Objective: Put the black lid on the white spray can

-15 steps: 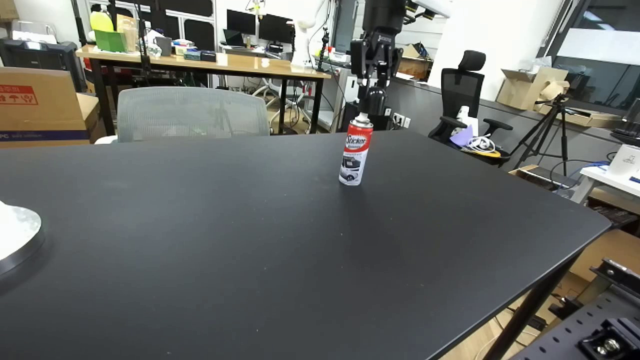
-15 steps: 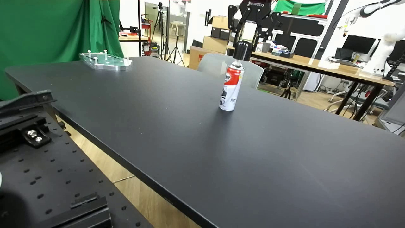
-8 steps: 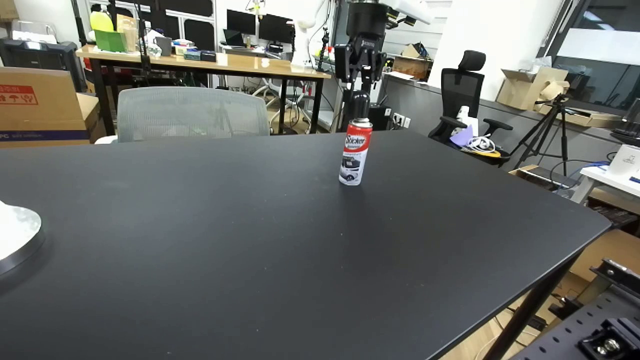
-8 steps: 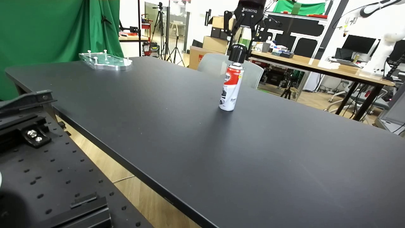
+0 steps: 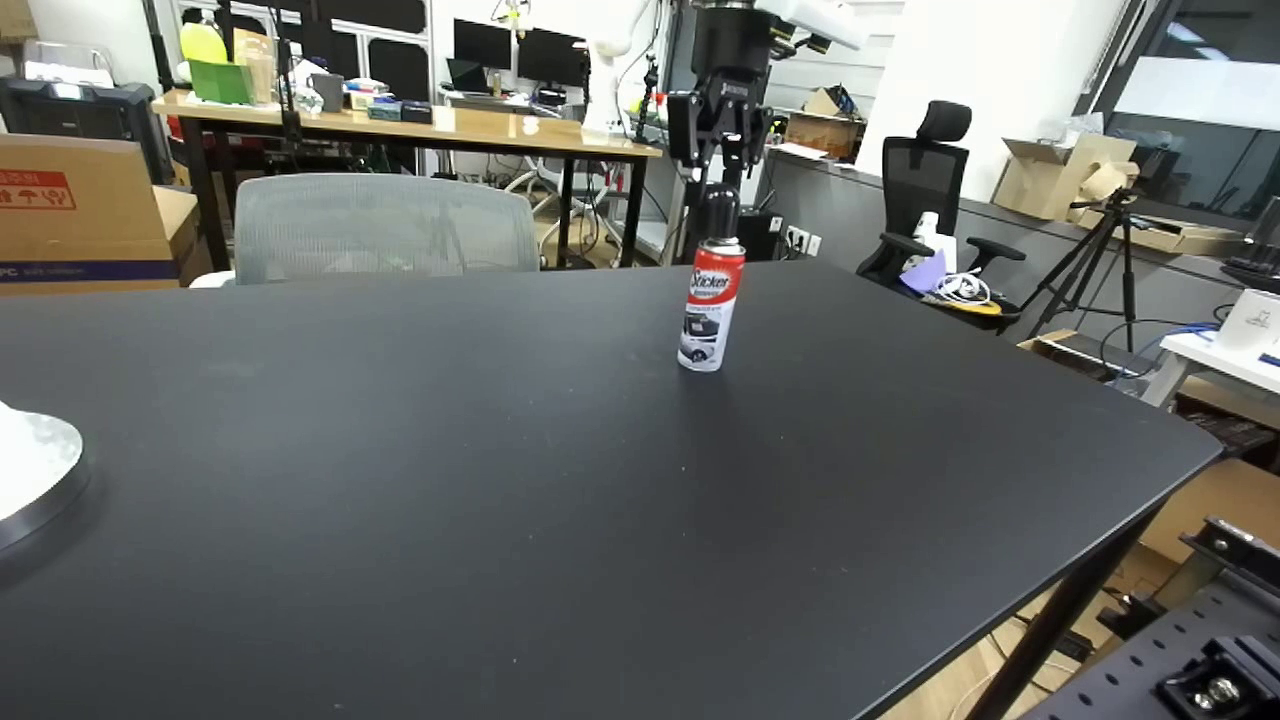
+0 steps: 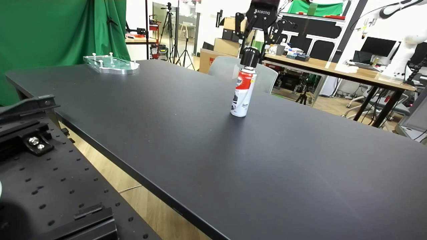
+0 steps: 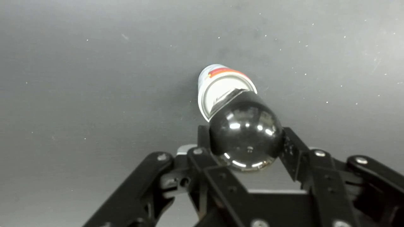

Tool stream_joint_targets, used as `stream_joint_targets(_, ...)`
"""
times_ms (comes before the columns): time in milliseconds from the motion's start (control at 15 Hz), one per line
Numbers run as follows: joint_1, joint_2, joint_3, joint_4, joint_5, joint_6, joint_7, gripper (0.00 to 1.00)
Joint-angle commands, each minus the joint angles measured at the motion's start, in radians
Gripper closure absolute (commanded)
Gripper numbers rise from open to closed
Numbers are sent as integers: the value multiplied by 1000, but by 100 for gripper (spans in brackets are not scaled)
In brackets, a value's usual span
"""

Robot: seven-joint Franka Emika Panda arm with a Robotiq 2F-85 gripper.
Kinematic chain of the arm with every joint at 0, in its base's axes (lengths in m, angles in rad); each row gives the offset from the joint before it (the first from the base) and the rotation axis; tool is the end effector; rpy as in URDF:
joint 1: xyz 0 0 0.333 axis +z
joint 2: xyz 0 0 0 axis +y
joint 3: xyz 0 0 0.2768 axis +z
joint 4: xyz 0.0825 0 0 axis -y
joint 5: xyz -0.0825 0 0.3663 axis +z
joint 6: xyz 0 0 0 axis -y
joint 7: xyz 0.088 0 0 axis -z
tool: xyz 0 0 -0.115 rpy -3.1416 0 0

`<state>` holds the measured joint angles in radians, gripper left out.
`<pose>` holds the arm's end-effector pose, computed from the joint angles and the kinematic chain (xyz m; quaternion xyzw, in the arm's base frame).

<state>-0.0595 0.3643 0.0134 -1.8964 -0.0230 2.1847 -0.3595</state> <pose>0.5891 -0.0284 0.2714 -0.9860 -0.1625 0.0385 0.0010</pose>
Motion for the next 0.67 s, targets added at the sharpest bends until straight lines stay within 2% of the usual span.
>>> stream_joint_targets(0, 2, -2, -11, -7, -21, 1, 50, 68)
stream_joint_targets(600, -2, 14, -23, -21, -20, 3, 57, 68)
